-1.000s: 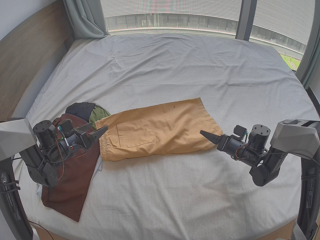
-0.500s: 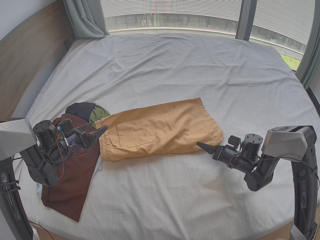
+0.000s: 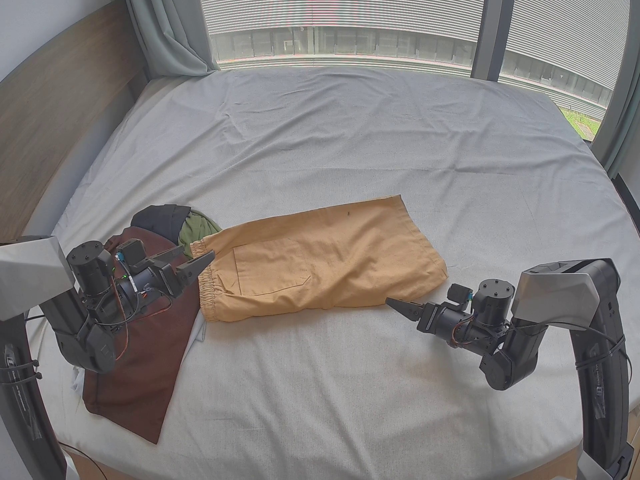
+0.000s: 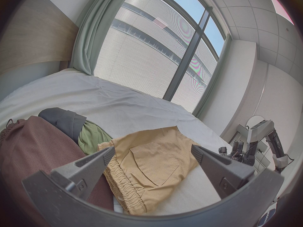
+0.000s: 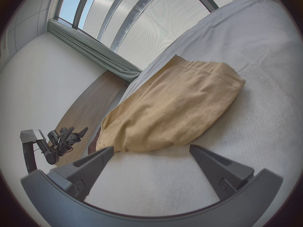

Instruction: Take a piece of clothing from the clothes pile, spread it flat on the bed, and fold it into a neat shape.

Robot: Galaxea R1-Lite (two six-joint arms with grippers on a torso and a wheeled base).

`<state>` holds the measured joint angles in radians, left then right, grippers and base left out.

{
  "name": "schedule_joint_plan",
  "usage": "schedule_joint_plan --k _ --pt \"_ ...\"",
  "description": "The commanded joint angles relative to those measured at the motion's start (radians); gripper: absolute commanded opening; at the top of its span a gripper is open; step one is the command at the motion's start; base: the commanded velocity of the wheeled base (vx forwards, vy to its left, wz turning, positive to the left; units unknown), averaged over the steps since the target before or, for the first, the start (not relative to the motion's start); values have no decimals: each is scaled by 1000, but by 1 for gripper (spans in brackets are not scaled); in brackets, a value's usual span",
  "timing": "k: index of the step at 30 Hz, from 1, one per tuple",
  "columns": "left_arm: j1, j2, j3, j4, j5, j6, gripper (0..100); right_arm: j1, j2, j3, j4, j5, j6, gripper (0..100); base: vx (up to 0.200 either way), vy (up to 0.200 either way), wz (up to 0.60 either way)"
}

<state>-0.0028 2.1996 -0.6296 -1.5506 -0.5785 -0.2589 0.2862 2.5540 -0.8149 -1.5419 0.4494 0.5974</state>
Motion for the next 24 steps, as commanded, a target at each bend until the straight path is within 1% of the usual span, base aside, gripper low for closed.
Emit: schedule_joint_plan --k 1,3,4,5,6,7,9,13,15,16,18,24 --pt "0 3 -1 0 0 0 100 16 32 -29 2 -12 5 100 0 0 0" --pt "0 3 -1 0 0 -2 100 31 37 -52 2 -41 28 100 0 0 0" --pt "0 3 -1 0 0 0 100 37 40 -66 2 -52 54 100 0 0 0" --pt "0 3 -1 0 0 0 100 45 46 -81 2 -57 91 100 0 0 0" --pt "0 3 -1 0 0 0 100 45 46 -81 2 -57 91 100 0 0 0" --pt "0 3 -1 0 0 0 100 54 55 -98 2 -58 117 100 0 0 0" --pt "0 3 -1 0 0 -2 100 64 66 -116 2 -60 134 100 0 0 0" --pt "0 3 -1 0 0 -2 100 82 107 -173 2 -69 140 100 0 0 0" --pt "0 3 -1 0 0 -2 100 96 127 -208 2 -98 142 100 0 0 0" --pt "0 3 -1 0 0 -2 100 96 127 -208 2 -98 142 100 0 0 0" --pt "0 5 -1 0 0 -2 100 111 157 -267 2 -132 154 100 0 0 0" --pt "0 11 -4 0 -1 -2 100 116 176 -323 0 -158 156 100 0 0 0"
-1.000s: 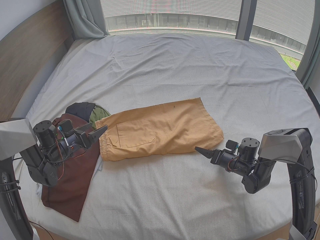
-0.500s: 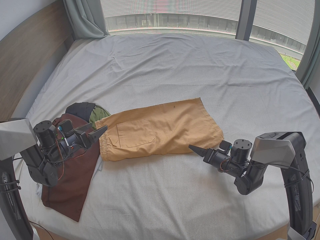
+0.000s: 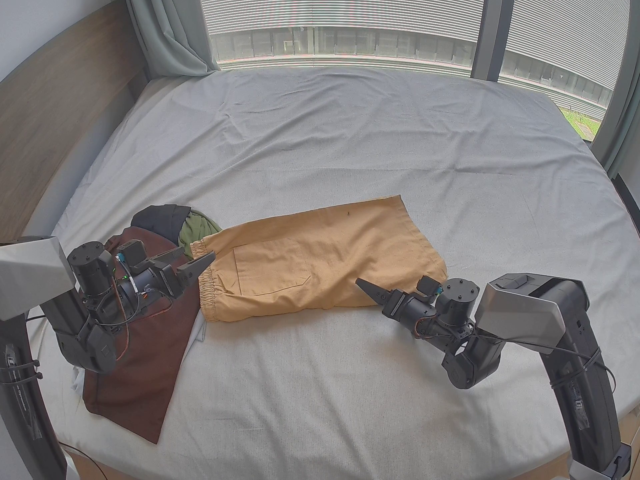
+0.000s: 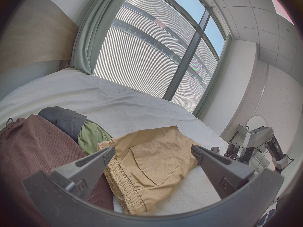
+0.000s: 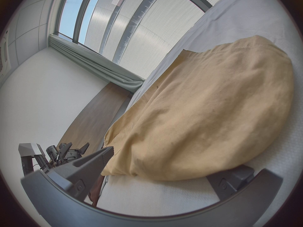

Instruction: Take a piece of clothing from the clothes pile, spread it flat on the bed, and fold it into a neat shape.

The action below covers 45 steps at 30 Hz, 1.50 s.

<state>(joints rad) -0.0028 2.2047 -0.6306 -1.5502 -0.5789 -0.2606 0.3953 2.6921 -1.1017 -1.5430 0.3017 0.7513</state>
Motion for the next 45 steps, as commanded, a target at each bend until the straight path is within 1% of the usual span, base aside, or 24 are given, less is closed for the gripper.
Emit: schedule_joint_plan --k 1,21,22,38,45 --pt "0 7 -4 -1 -1 0 100 7 40 -44 1 -15 2 100 0 0 0" --pt "-2 15 -6 -1 -1 0 100 7 51 -50 1 -19 0 100 0 0 0" --pt "-2 15 -6 -1 -1 0 100 7 51 -50 3 -19 2 0 0 0 0" --pt "-2 18 -6 -1 -1 1 100 5 48 -37 1 -24 0 0 0 0 0" --pt "1 15 -7 -1 -1 1 100 -9 -44 88 1 -27 -1 0 0 0 0"
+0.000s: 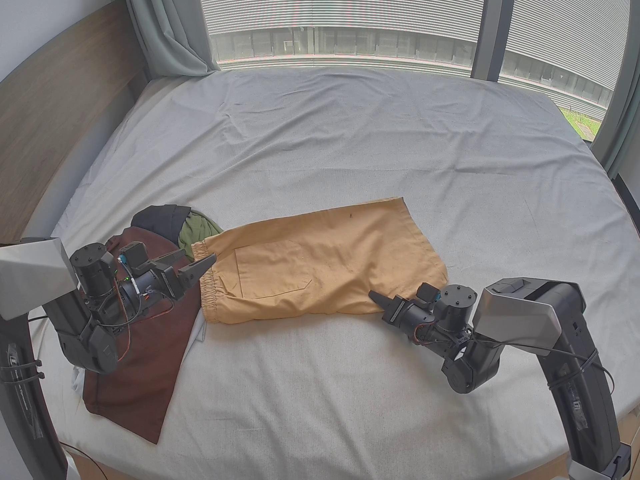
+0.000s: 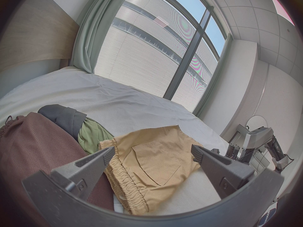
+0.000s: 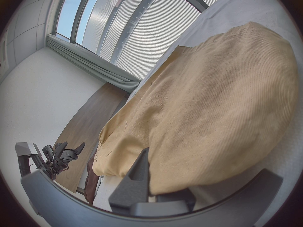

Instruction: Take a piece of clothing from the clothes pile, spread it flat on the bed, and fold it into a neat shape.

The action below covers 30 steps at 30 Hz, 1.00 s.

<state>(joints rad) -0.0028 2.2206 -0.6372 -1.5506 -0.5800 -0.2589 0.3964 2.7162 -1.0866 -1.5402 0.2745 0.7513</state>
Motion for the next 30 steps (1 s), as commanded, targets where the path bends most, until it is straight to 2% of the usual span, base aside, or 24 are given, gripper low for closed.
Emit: schedule_joint_plan --k 1,8,18,30 --pt "0 -1 -1 0 0 0 100 -11 -84 94 -1 2 -1 0 0 0 0" --pt "0 -6 4 0 -23 -3 100 -14 -147 206 -3 3 -3 0 0 0 0" --pt "-22 -21 24 -2 -29 -13 100 -5 -262 473 -6 5 -12 0 0 0 0" --pt "-14 -22 16 -2 -49 1 100 -10 -337 692 -5 -3 -142 0 0 0 0"
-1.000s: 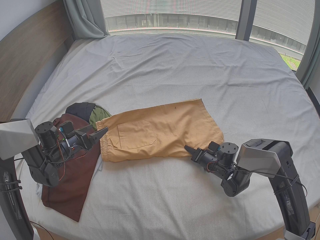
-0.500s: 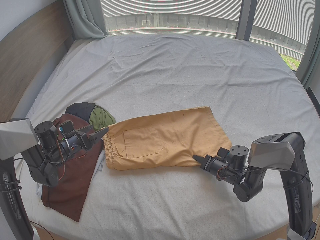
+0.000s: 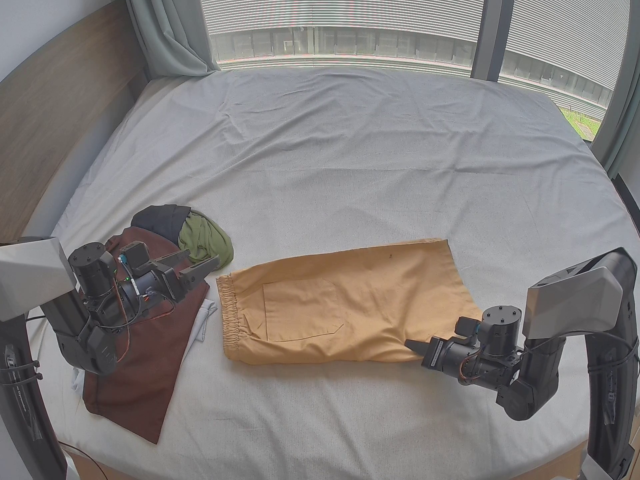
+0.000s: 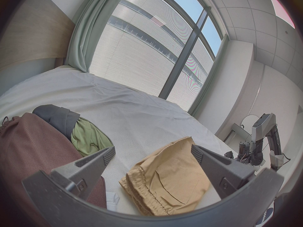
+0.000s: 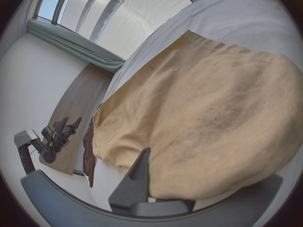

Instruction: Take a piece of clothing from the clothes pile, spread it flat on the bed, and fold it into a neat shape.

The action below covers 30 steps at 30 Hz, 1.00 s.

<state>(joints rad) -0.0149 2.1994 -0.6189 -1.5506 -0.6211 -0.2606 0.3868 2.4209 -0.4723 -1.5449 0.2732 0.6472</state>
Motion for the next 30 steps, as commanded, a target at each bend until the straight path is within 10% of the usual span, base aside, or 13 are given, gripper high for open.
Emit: schedule_joint_plan --k 1,18,19,30 --pt "-4 0 -2 -3 -9 4 100 -2 -40 86 0 -2 -44 0 0 0 0" --pt "1 -7 -5 -3 -74 43 100 -5 -6 104 2 -2 -46 0 0 0 0" --pt "3 -7 -7 -3 -75 47 100 -5 -5 109 0 0 -47 100 0 0 0" --pt "13 -10 -5 -2 -140 49 100 27 -19 232 0 60 -121 100 0 0 0"
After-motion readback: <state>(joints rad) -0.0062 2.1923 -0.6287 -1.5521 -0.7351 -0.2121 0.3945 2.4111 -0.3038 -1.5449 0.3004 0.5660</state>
